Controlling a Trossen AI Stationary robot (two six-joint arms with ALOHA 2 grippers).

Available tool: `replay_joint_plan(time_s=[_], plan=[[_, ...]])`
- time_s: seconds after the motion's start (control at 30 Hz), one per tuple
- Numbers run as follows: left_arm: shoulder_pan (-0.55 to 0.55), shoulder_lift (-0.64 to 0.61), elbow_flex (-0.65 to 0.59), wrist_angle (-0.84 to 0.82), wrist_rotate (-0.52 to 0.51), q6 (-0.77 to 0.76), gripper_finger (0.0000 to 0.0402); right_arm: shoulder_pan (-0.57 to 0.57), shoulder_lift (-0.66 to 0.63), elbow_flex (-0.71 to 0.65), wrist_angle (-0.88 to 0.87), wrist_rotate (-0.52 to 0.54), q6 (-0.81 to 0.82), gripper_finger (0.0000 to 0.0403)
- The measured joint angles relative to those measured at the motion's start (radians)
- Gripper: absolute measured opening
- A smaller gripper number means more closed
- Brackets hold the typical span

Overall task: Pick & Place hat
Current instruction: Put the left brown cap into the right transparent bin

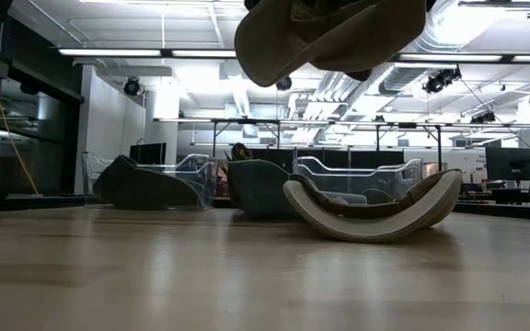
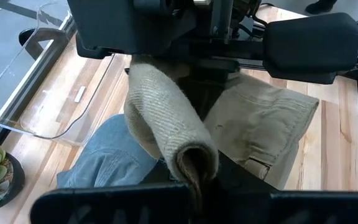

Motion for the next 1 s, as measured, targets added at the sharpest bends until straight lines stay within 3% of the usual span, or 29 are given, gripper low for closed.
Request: replay_joint_plan(time_s=[0.07, 0.57, 0.7, 1.0], plan=[[0.0, 0.0, 0.0, 0.0, 0.0, 0.0, 0.0, 0.0, 0.0, 0.0, 0.0, 0.0, -0.005, 0.0009], [0.002, 0.0, 0.0, -0.001, -0.007, 0.002, 0.0011, 0.014, 0.0, 0.0, -0.007, 0.014, -0.001, 0.0001], [0.002, 0.0, 0.0, -0.002, -0.011, 0.003, 0.0056, 0.014, 0.0, 0.0, -0.017, 0.015, -0.004, 0.0001], [0.002, -0.001, 0.0, -0.012, -0.05, 0.0, 0.0216, 0.014, 0.0, -0.001, -0.056, 0.021, -0.011, 0.0]])
